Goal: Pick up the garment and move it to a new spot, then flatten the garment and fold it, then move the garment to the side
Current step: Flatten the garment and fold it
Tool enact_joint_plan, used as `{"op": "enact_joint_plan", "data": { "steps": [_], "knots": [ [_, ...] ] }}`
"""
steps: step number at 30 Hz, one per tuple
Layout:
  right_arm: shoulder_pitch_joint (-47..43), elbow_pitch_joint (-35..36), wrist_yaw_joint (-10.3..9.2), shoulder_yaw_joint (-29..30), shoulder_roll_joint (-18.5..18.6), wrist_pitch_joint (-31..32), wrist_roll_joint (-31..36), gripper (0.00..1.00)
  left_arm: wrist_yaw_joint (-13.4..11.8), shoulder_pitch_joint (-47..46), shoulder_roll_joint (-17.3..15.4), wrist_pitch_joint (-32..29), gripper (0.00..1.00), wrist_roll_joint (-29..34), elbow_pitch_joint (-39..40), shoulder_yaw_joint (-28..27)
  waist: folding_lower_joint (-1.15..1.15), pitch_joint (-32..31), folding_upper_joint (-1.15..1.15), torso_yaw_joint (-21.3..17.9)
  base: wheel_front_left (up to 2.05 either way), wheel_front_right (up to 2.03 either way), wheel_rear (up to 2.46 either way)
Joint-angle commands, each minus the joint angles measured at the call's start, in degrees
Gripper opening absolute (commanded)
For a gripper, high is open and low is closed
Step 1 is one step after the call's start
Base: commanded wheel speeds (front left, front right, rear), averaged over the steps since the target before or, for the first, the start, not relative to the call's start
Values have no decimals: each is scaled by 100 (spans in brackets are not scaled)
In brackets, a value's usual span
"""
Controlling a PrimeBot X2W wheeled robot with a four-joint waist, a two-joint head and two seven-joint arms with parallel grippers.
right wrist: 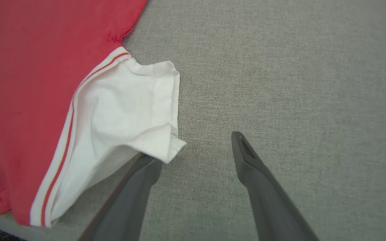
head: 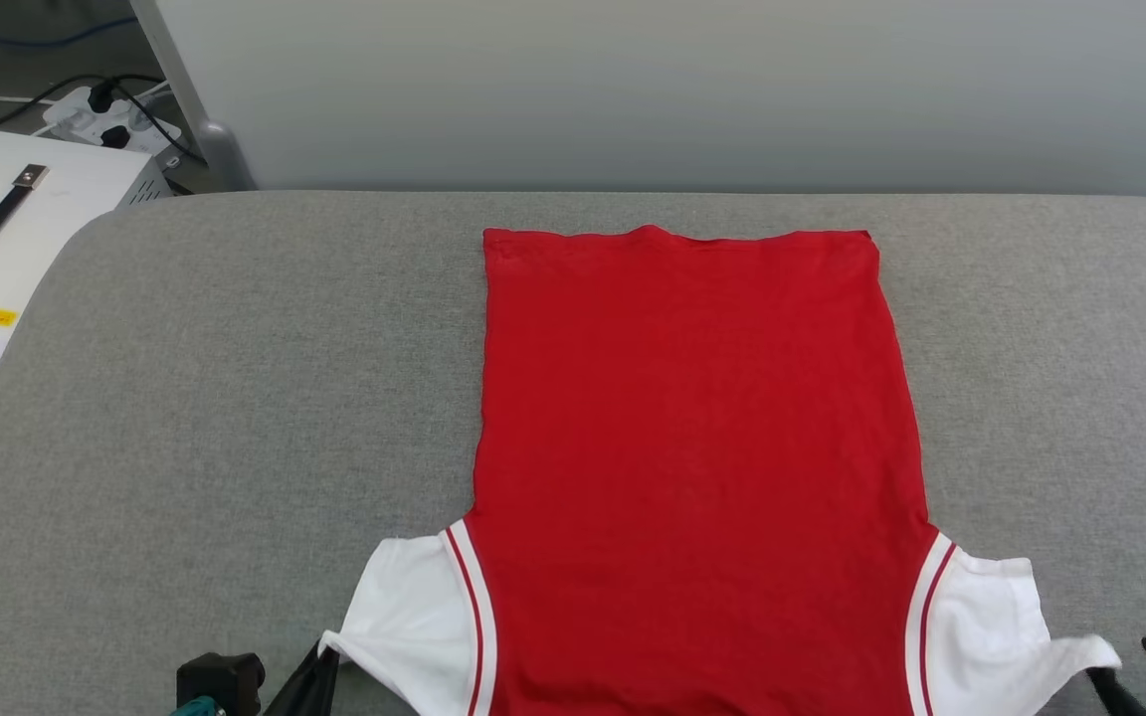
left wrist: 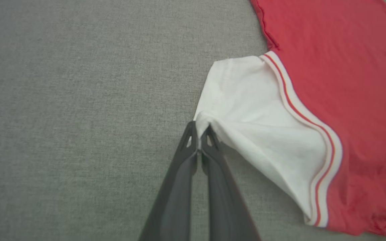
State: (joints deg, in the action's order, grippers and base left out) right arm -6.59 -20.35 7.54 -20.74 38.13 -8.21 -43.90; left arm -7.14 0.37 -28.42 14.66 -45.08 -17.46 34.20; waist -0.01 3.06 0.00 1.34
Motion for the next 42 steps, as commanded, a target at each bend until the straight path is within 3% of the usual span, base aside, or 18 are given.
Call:
{"op": "enact_joint_plan", "data": {
  "steps": [1, 9, 16, 20, 24, 29, 32, 37, 42],
  "knots": [
    [107, 172, -5, 217, 57, 1, 34, 100, -23, -77, 37, 33, 0, 79, 80, -69, 1, 28, 0, 30, 0, 0, 0],
    [832, 1120, -5, 1625, 217, 46, 411, 100, -197, -138, 229, 34, 0, 561, 726, -392, 1, 387, 0, 324, 0, 0, 0],
    [2390, 1778, -5, 2212, 360, 1006, 551, 100, -204, -374, 438, 34, 0, 969, 1180, -465, 1, 1169, 0, 705, 0, 0, 0],
    [3545, 1839, -5, 2011, 598, 1702, 568, 100, -118, -544, 630, 34, 0, 1122, 1341, -553, 1, 1637, 0, 923, 0, 0, 0],
    [4703, 1393, -5, 1604, 702, 2692, 494, 100, 18, -758, 817, 34, 0, 1323, 1389, -656, 1, 2026, 0, 1121, 0, 0, 0],
    [5792, 490, -5, 956, 692, 4780, 257, 100, 175, -943, 1067, 34, 0, 1563, 1482, -768, 1, 2416, 0, 1320, 0, 0, 0],
    [6278, 83, -5, 781, 613, 5696, 198, 100, 289, -1036, 1225, 34, 0, 1685, 1473, -806, 1, 2631, 0, 1444, 0, 0, 0],
    [6768, -374, -5, 642, 456, 6544, 332, 100, 455, -1155, 1464, 34, 0, 1860, 1430, -903, 1, 2939, 0, 1585, 0, 0, 0],
    [6830, -732, -5, 578, 298, 6774, 552, 100, 641, -1191, 1671, 34, 0, 2046, 1379, -994, 1, 3148, 0, 1702, 0, 0, 0]
  ]
}}
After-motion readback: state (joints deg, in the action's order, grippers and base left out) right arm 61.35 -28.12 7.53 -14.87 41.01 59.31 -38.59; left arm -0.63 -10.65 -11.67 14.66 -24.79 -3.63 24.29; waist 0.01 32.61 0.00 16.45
